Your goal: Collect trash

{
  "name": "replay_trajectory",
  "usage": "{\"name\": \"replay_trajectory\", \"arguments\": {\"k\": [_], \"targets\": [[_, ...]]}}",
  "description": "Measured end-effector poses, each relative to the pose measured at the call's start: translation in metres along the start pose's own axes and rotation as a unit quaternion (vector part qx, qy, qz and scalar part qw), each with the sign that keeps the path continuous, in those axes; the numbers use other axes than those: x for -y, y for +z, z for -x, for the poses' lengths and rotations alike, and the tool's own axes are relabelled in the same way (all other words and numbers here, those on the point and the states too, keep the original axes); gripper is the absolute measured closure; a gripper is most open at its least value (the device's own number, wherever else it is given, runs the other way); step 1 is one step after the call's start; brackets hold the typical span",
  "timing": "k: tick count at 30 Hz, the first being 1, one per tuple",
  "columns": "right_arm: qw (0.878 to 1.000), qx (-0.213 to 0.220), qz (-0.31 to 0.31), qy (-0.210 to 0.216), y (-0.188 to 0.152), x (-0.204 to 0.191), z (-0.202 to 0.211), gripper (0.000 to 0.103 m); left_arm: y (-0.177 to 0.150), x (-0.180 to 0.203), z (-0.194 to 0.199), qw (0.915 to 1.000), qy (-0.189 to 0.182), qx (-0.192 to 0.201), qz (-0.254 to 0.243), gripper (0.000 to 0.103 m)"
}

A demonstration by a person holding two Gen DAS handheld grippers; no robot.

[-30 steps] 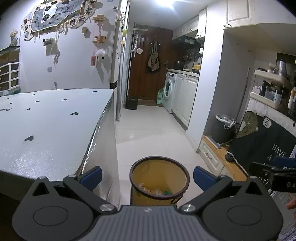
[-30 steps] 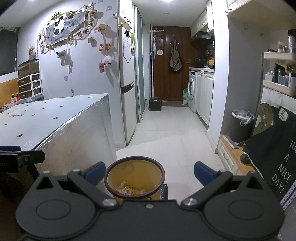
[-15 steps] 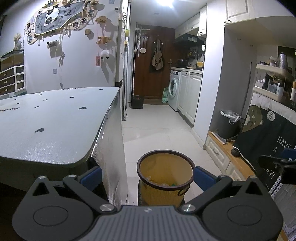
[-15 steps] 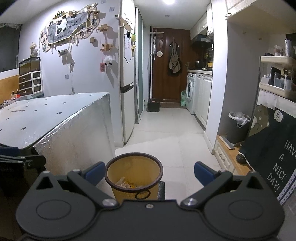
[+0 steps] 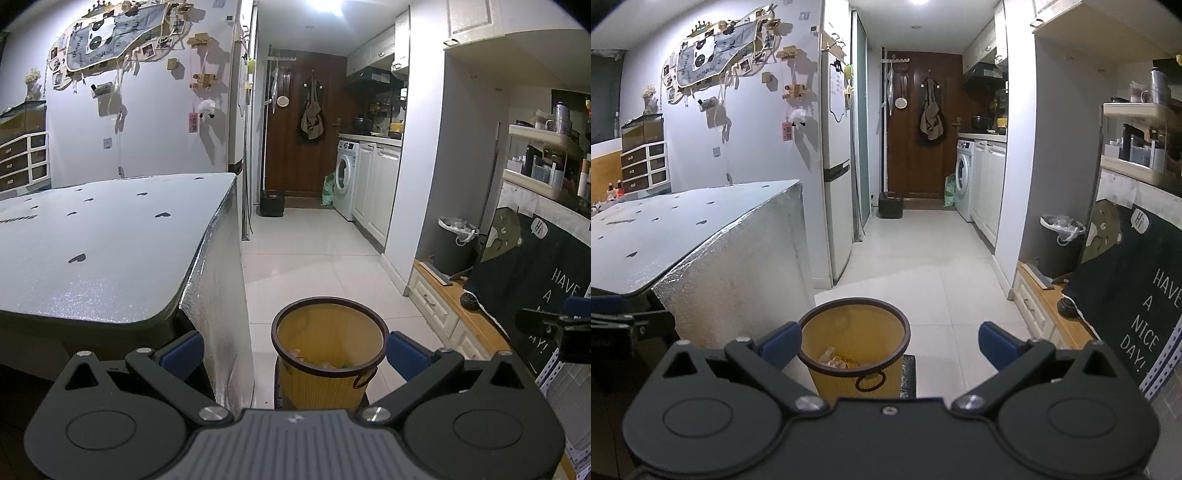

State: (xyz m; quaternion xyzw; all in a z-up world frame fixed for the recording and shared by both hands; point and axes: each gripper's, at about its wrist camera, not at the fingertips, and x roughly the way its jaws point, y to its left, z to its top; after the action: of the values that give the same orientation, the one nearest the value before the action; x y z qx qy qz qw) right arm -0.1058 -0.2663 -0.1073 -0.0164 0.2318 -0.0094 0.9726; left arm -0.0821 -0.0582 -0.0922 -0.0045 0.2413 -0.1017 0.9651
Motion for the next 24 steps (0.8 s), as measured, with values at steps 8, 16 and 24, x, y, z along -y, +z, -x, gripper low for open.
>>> {"name": "replay_trajectory", "arguments": {"k": [8, 16, 24], "targets": [[1.000, -0.002, 0.001, 0.001, -0.0001, -0.0015, -0.0007, 0.000, -0.0005, 0.0011, 0.0006, 1.0000, 0.001, 0.001, 0.001, 0.000], [1.000, -0.001, 0.002, 0.000, -0.0007, -0.0029, -0.0003, 0.000, -0.0020, 0.0015, 0.0012, 1.0000, 0.003, 0.003, 0.002, 0.000], [1.000, -0.002, 0.002, 0.001, -0.0007, -0.0031, -0.0001, 0.000, -0.0019, 0.0011, 0.0011, 1.0000, 0.003, 0.003, 0.002, 0.000]]}}
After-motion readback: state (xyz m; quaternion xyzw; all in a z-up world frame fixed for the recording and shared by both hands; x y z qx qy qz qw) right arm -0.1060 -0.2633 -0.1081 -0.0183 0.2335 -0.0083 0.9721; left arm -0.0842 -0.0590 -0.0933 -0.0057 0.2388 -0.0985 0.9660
